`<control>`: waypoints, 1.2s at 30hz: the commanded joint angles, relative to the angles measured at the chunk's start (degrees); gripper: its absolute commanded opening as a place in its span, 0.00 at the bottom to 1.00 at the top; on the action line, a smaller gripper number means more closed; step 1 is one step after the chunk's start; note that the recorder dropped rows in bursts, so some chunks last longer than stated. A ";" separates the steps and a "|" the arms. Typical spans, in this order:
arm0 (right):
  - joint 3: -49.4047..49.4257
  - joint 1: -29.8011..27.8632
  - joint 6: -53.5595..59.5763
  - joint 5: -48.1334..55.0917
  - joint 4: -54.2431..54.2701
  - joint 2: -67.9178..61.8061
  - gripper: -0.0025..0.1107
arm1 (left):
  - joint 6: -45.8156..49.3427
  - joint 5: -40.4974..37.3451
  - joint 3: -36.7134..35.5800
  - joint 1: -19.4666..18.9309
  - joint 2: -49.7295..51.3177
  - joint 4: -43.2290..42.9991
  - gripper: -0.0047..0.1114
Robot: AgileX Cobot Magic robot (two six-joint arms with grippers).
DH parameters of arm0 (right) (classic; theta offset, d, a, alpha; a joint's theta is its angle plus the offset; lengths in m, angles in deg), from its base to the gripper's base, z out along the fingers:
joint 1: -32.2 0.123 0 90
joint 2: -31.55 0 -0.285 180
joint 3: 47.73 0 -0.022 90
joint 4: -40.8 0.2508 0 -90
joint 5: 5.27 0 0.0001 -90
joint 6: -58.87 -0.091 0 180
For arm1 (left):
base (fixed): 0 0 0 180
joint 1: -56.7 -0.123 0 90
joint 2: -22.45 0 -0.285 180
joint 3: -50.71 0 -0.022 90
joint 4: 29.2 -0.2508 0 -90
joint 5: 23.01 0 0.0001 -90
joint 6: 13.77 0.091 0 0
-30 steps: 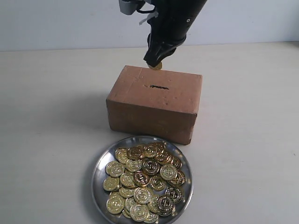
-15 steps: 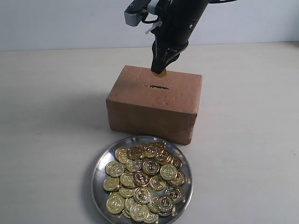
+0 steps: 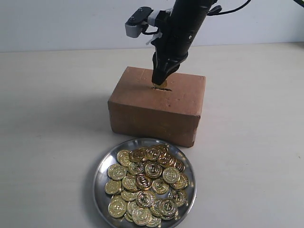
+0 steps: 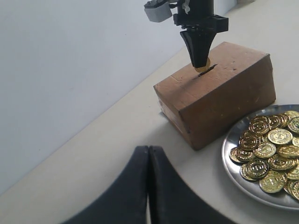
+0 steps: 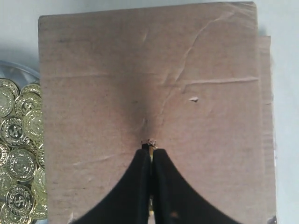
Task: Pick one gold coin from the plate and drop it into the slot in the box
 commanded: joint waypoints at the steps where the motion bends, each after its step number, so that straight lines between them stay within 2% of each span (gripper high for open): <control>1: -0.41 -0.12 0.56 0.19 0.32 0.13 0.02 | 0.05 0.51 -0.32 0.25 -0.38 0.23 0.04; 12: -0.41 -0.12 0.09 0.19 0.56 0.13 0.03 | 0.05 0.51 -0.32 0.25 -0.38 0.23 0.04; 19: -0.41 -0.12 0.09 0.19 0.56 0.13 0.17 | 0.05 0.51 -0.32 0.25 -0.38 0.23 0.04; 27: -0.41 -0.12 -0.13 -0.06 3.91 1.61 0.24 | 0.05 0.51 -0.32 0.25 -0.38 0.23 0.04; 30: -0.41 -0.12 -0.13 -0.06 4.03 4.67 0.20 | 0.05 0.51 -0.32 0.25 -0.38 0.23 0.04; 34: -0.41 -0.12 -1.29 -0.87 5.11 11.32 0.02 | 0.05 0.51 -0.32 0.25 -0.38 0.23 0.04; 36: -0.41 -0.12 -3.73 -0.87 5.72 15.09 0.02 | 0.05 0.51 -0.32 0.25 -0.38 0.23 0.04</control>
